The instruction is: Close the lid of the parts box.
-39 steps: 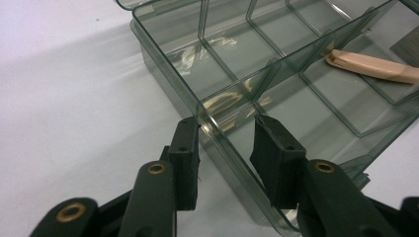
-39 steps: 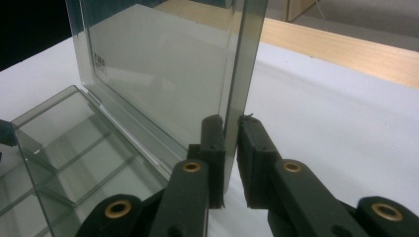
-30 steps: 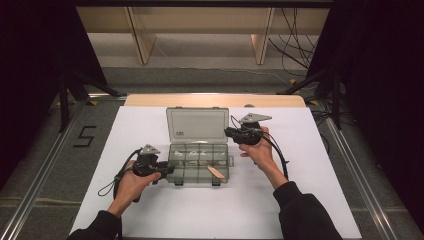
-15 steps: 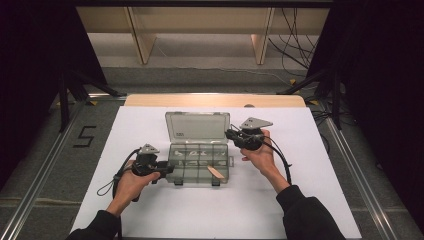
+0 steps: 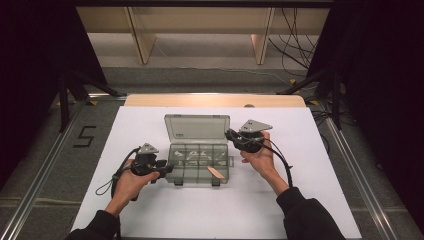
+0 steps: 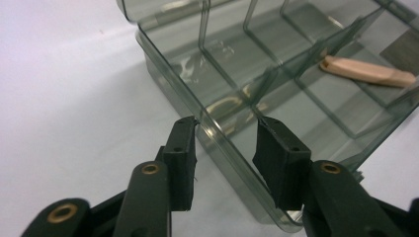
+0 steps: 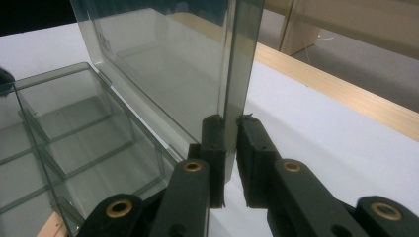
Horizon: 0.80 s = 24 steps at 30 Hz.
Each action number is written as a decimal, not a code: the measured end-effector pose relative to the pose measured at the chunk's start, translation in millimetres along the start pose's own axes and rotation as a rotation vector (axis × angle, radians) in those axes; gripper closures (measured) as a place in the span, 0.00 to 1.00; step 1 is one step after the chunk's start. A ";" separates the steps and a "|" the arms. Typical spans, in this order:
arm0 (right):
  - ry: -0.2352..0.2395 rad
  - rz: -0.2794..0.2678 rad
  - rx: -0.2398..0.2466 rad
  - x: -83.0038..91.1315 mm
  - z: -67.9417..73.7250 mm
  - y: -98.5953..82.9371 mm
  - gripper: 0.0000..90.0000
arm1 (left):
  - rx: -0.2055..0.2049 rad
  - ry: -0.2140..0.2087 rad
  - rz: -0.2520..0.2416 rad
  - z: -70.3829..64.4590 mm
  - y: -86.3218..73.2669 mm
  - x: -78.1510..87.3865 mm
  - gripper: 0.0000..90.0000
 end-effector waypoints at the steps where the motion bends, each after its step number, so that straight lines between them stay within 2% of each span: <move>1: 0.000 0.000 0.000 0.0 0.0 0.0 0.92 | 0.000 0.000 0.000 0.0 0.0 0.0 0.62; 2: 0.000 0.000 -0.003 0.1 0.4 -0.3 0.92 | 0.005 0.027 -0.037 6.4 8.1 7.6 0.60; 4: -0.005 -0.002 0.002 -0.1 -0.4 0.0 0.92 | 0.009 0.037 -0.054 10.2 12.1 12.3 0.57; 5: -0.005 -0.002 0.002 -0.1 -0.4 0.0 0.92 | 0.053 0.046 -0.105 11.4 19.5 15.2 0.57; 7: -0.008 -0.007 0.005 -0.1 -0.4 0.3 0.92 | 0.047 0.062 -0.134 18.4 28.4 26.5 0.54; 8: -0.008 -0.007 0.005 -0.1 -0.4 0.3 0.92 | 0.072 0.078 -0.177 20.9 35.9 30.2 0.51; 9: -0.008 -0.007 0.006 -0.1 -0.2 0.4 0.92 | 0.072 0.089 -0.191 24.1 41.1 35.3 0.48; 10: -0.007 -0.005 0.010 0.0 0.0 0.2 0.92 | 0.086 0.099 -0.231 28.2 53.8 43.9 0.47; 11: -0.007 -0.005 0.010 0.0 0.0 0.2 0.92 | 0.086 0.099 -0.231 28.2 53.8 43.9 0.46; 15: -0.006 -0.006 0.013 0.0 0.2 0.1 0.92 | 0.071 0.096 -0.262 30.8 71.7 54.5 0.45; 16: -0.008 -0.004 0.013 0.1 -0.3 0.0 0.92 | -0.305 0.171 -0.235 59.5 82.0 63.1 0.45; 17: -0.007 -0.008 0.017 -0.1 -0.6 -0.1 0.92 | -0.316 0.178 -0.249 61.3 91.1 67.9 0.44; 24: -0.013 -0.025 0.018 -0.9 -0.2 0.9 0.92 | -0.300 0.181 -0.291 66.8 112.4 77.1 0.47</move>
Point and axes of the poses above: each handheld gripper's, and its own axes: x roughly backward along the jaws, y roughly out of its top, z roughly to its left, the point moved 9 cm from there along -x, roughly forward along the jaws, and after that the axes turned 7 degrees about -x, right-handed, at the moved point
